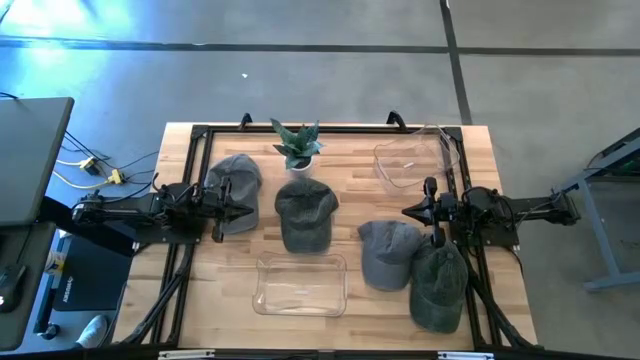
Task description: Pick & Place hat
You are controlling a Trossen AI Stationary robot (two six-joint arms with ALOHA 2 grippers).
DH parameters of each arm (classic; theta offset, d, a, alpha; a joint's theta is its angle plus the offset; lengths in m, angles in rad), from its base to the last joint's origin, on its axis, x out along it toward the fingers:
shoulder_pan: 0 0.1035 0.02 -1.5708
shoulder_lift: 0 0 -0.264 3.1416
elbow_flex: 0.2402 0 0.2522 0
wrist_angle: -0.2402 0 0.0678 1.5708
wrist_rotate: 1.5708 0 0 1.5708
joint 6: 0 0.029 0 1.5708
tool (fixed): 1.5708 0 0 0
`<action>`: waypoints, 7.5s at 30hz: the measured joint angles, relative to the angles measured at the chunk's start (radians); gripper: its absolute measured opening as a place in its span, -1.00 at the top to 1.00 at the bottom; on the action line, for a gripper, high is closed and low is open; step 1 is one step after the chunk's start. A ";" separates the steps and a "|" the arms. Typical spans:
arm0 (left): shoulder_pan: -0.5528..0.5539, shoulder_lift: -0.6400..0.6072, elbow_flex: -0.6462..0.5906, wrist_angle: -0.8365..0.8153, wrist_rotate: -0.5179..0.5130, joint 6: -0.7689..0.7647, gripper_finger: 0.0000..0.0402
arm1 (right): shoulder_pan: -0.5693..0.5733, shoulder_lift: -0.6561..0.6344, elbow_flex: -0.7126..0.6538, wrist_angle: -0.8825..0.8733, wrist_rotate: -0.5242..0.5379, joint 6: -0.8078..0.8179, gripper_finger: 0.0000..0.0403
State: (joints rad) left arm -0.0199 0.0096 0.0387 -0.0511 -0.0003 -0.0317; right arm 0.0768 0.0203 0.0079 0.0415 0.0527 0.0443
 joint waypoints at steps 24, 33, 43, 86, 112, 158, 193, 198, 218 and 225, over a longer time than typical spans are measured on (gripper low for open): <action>0.000 0.000 -0.003 0.066 -0.060 -0.003 1.00 | 0.054 0.284 0.252 0.134 0.041 0.185 0.99; 0.000 0.000 -0.003 0.086 -0.063 -0.041 1.00 | 0.087 0.756 0.670 -0.483 0.168 0.318 0.98; 0.000 0.000 -0.002 0.078 -0.064 -0.092 1.00 | 0.086 0.998 0.943 -1.126 0.139 0.602 0.36; 0.000 0.000 0.000 0.070 -0.067 -0.108 1.00 | 0.035 0.899 0.170 0.172 -0.497 0.995 -0.39; 0.000 0.643 0.042 0.913 0.001 -0.018 1.00 | 0.059 1.097 0.727 -0.308 -0.357 0.331 0.87; 0.025 1.793 1.469 -0.173 0.495 0.368 -0.42 | 0.389 1.098 0.721 -0.078 0.412 -0.831 0.96; -0.165 1.763 1.471 -0.338 0.089 0.555 0.98 | 0.369 1.021 0.779 -0.360 -0.077 -0.197 0.59; -0.164 1.762 1.471 -0.299 0.094 0.575 0.99 | 0.321 1.024 0.781 -0.369 -0.119 -0.154 0.17; -0.164 1.761 1.471 -0.348 0.157 0.598 1.00 | 0.204 1.104 0.781 -0.467 -0.568 -0.221 0.03; -0.164 1.761 1.471 -0.358 0.261 0.557 1.00 | 0.204 1.069 0.781 -0.464 -0.694 -0.206 0.65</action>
State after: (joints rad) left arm -0.1841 1.7706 1.5101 -0.4094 0.2603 0.5255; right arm 0.2810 1.0897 0.7887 -0.4229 -0.6414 -0.1616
